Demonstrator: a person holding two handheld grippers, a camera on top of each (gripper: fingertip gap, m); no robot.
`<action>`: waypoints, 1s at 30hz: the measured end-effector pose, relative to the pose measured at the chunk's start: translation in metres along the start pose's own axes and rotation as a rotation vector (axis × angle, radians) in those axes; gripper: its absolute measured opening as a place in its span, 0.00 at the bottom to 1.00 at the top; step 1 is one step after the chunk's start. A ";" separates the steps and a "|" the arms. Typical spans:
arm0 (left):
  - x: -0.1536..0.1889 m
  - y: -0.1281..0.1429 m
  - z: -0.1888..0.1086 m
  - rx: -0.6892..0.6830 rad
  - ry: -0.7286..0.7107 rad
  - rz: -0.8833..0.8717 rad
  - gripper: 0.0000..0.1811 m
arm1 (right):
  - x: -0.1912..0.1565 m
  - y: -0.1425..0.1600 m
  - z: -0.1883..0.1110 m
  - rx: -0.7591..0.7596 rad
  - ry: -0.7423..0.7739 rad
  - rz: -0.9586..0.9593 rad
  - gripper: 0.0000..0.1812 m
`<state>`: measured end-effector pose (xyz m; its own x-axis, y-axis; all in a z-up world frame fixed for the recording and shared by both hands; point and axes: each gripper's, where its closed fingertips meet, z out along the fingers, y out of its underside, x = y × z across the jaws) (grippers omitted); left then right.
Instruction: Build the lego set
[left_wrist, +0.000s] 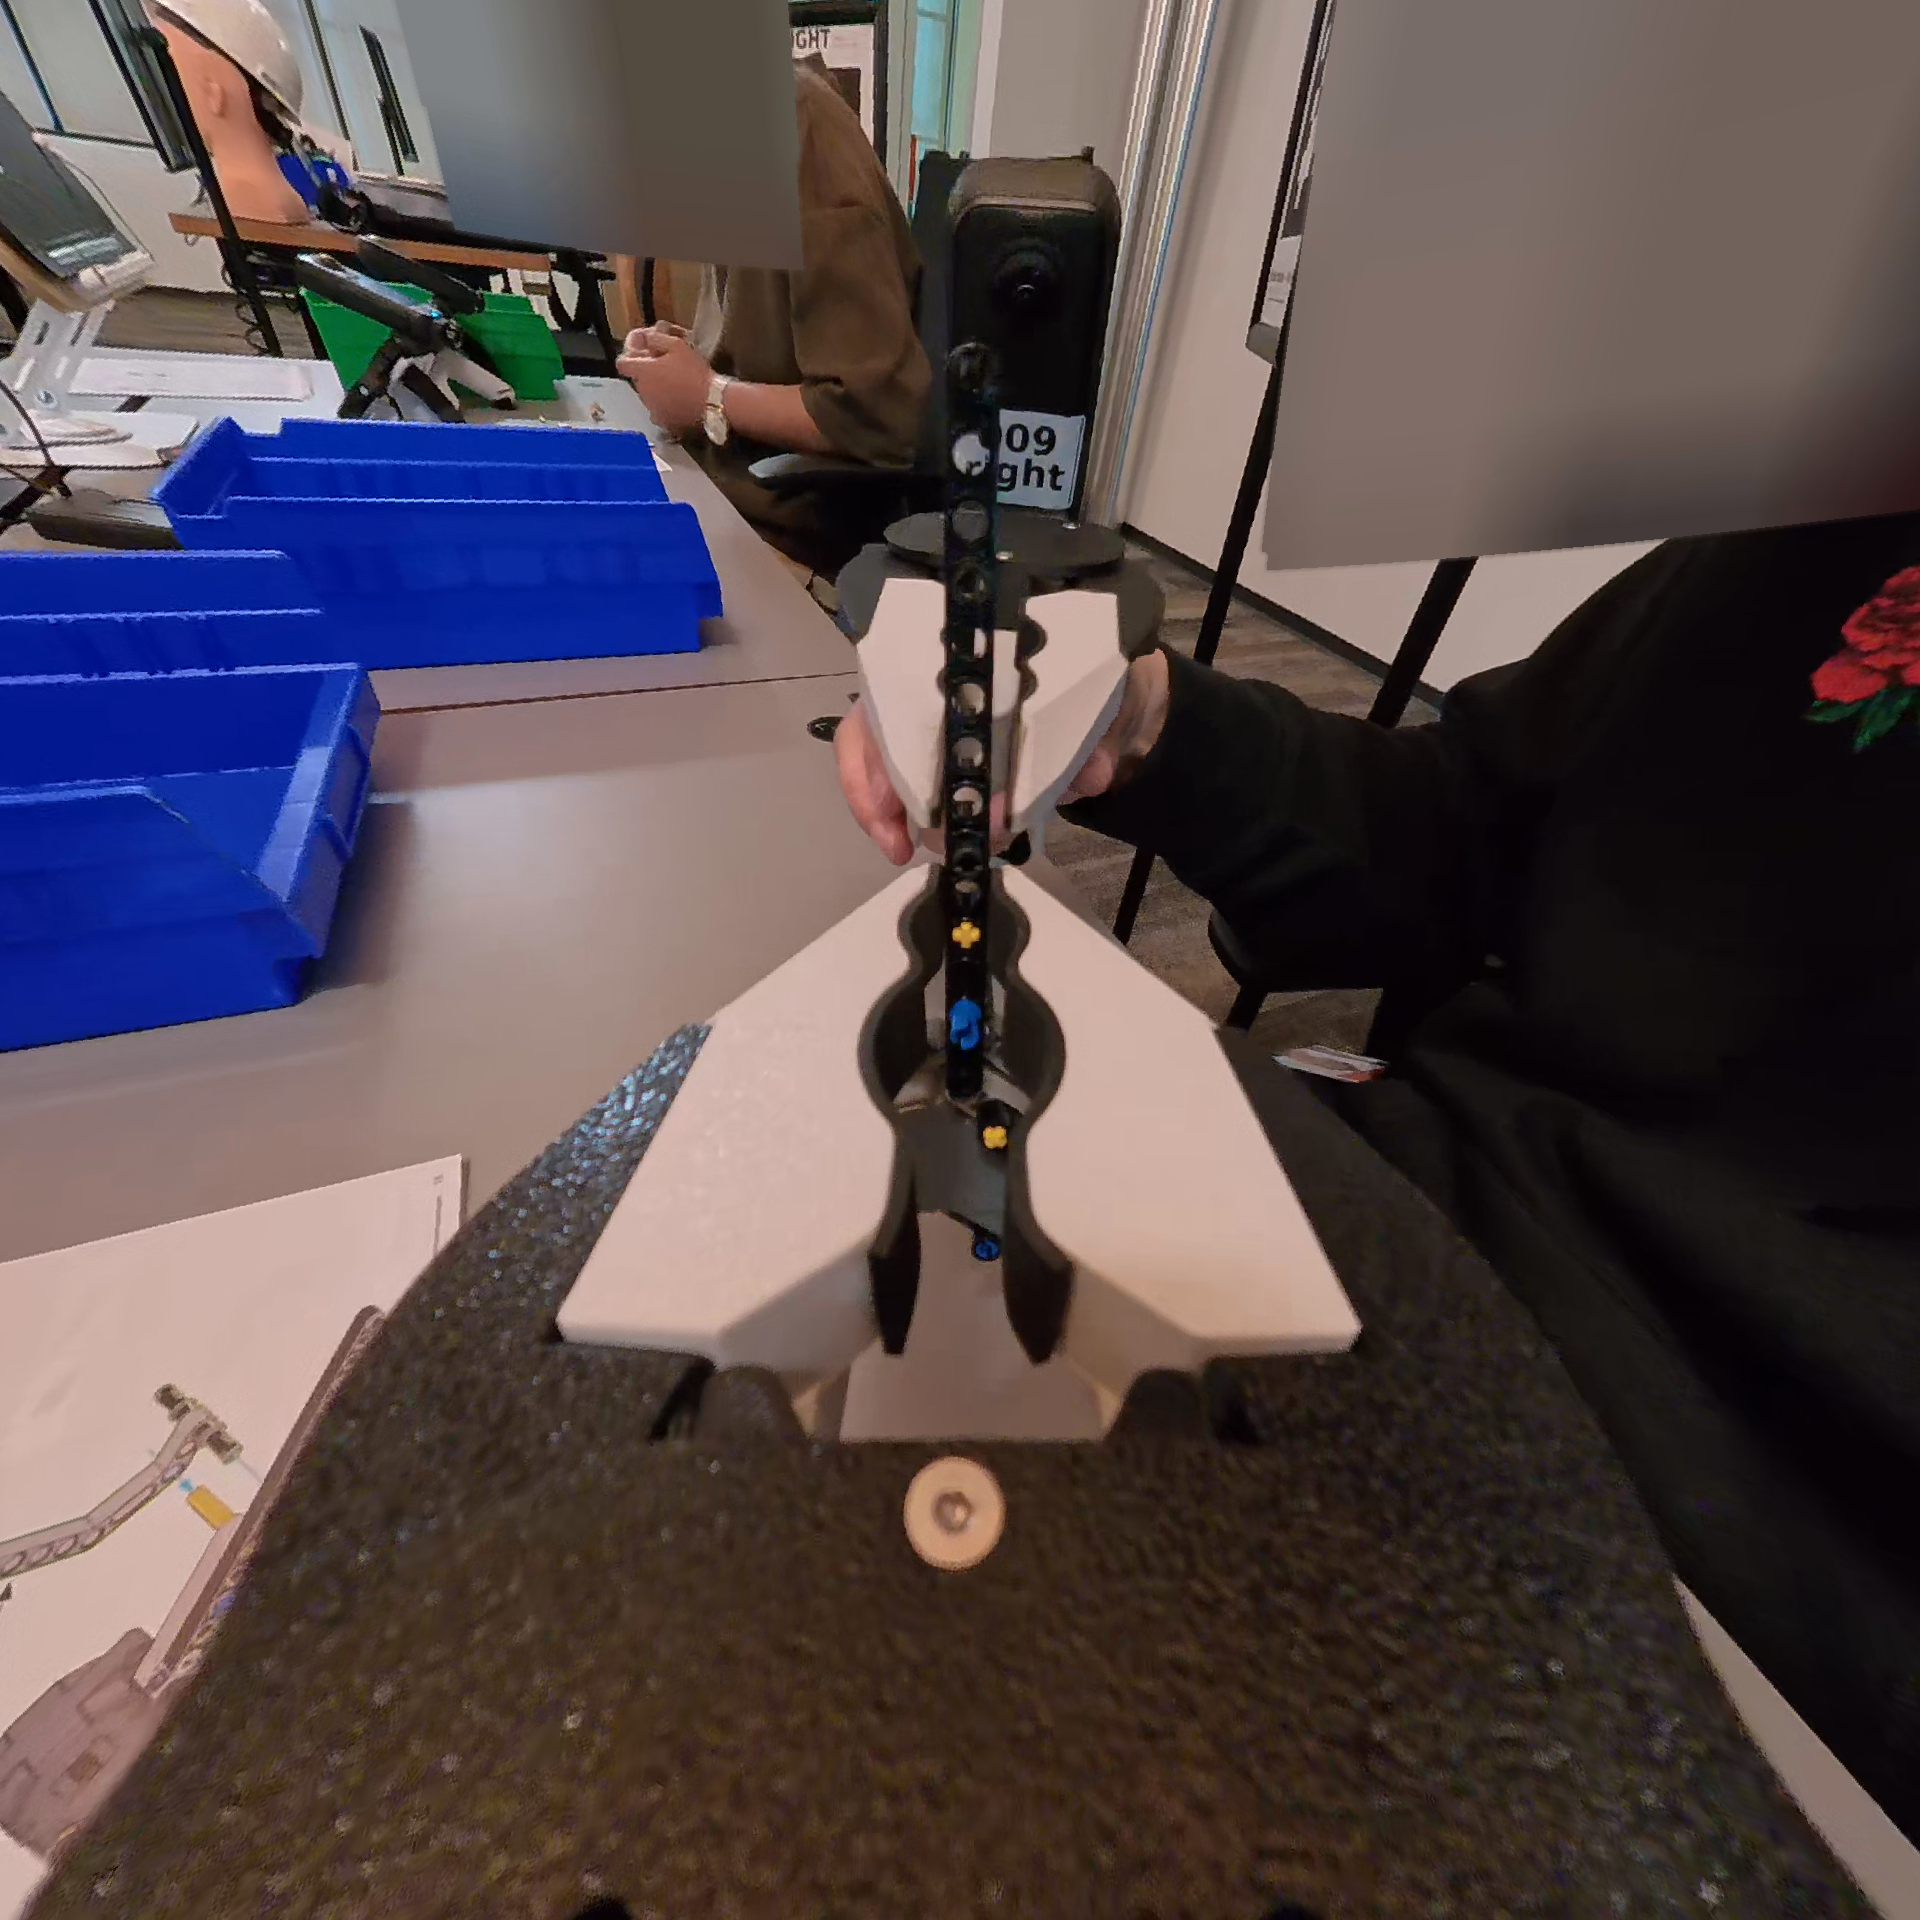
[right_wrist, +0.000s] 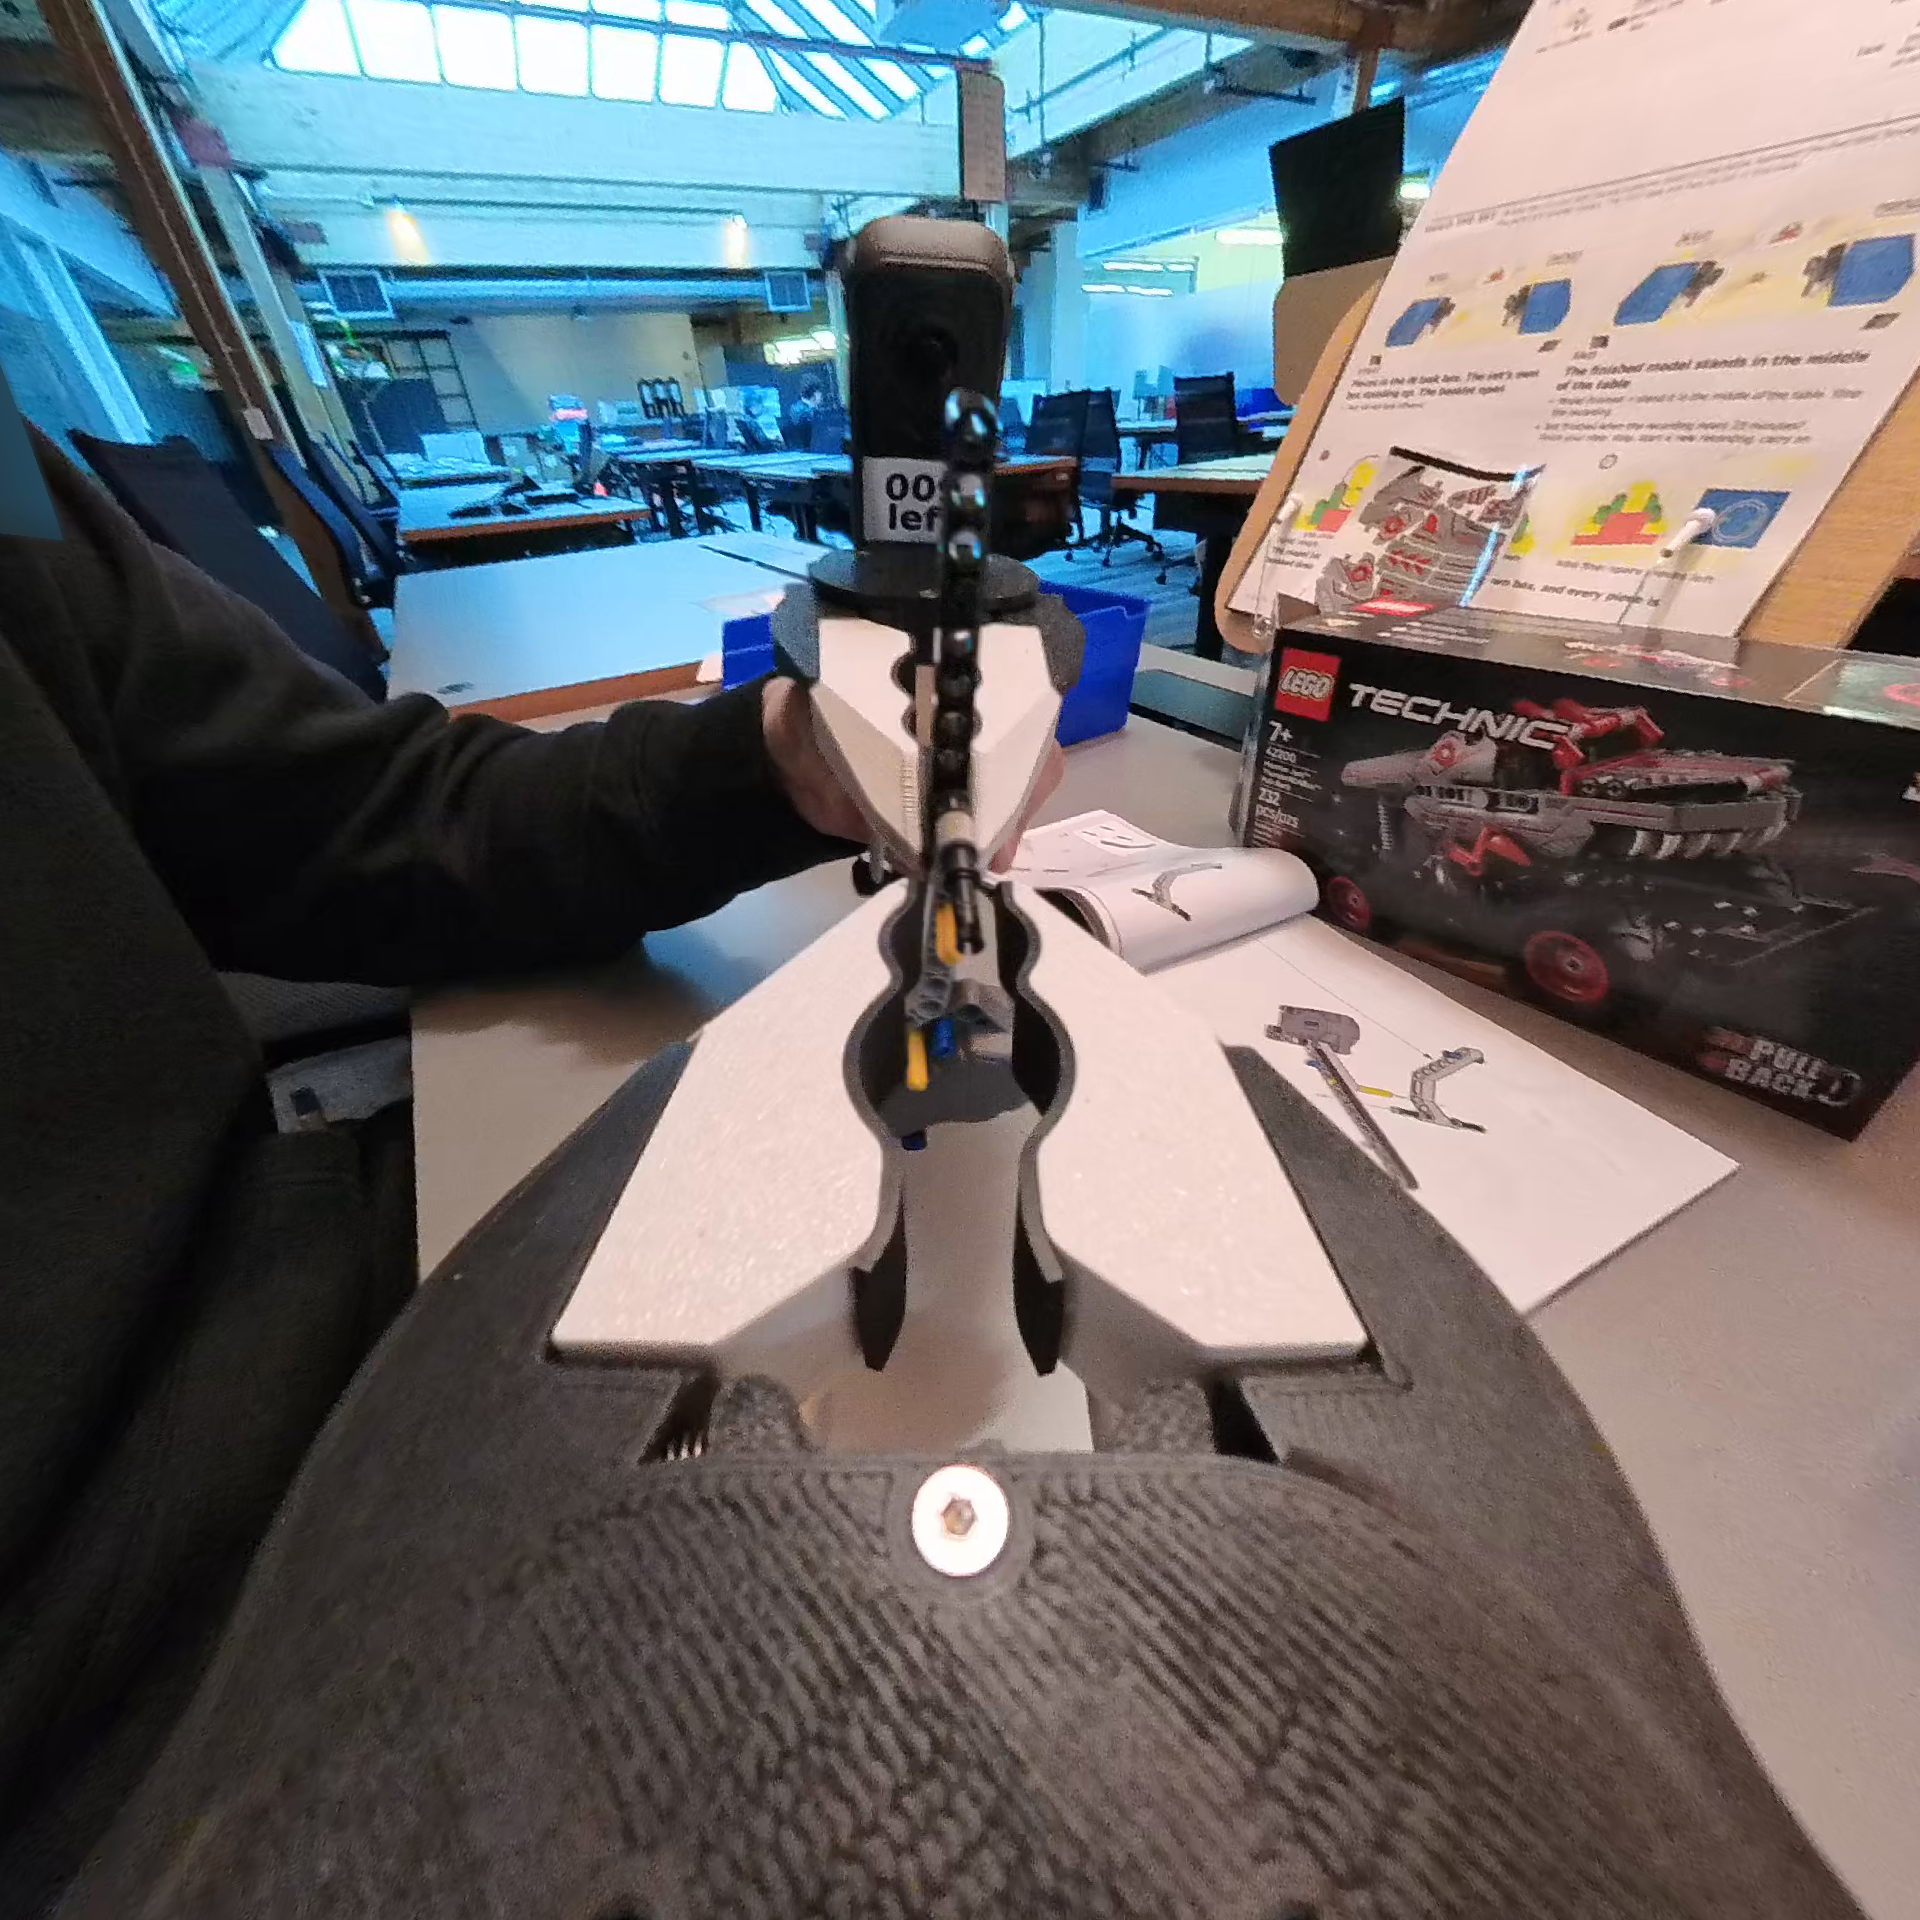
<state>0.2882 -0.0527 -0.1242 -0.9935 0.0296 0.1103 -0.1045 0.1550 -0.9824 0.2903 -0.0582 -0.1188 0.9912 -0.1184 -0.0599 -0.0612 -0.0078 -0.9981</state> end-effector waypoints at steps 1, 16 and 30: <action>0.000 0.000 0.000 -0.001 -0.001 0.004 0.03 | -0.002 -0.002 0.001 0.017 -0.010 0.007 0.06; 0.005 0.002 0.004 -0.012 0.019 0.025 0.03 | -0.006 -0.001 0.007 -0.011 -0.015 -0.025 0.03; 0.000 0.022 0.006 -0.125 -0.005 0.032 0.03 | -0.003 0.016 0.010 -0.105 0.005 -0.048 0.03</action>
<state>0.2861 -0.0549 -0.1466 -0.9964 0.0312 0.0785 -0.0669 0.2763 -0.9588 0.2877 -0.0478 -0.1347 0.9927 -0.1200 -0.0120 -0.0262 -0.1172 -0.9928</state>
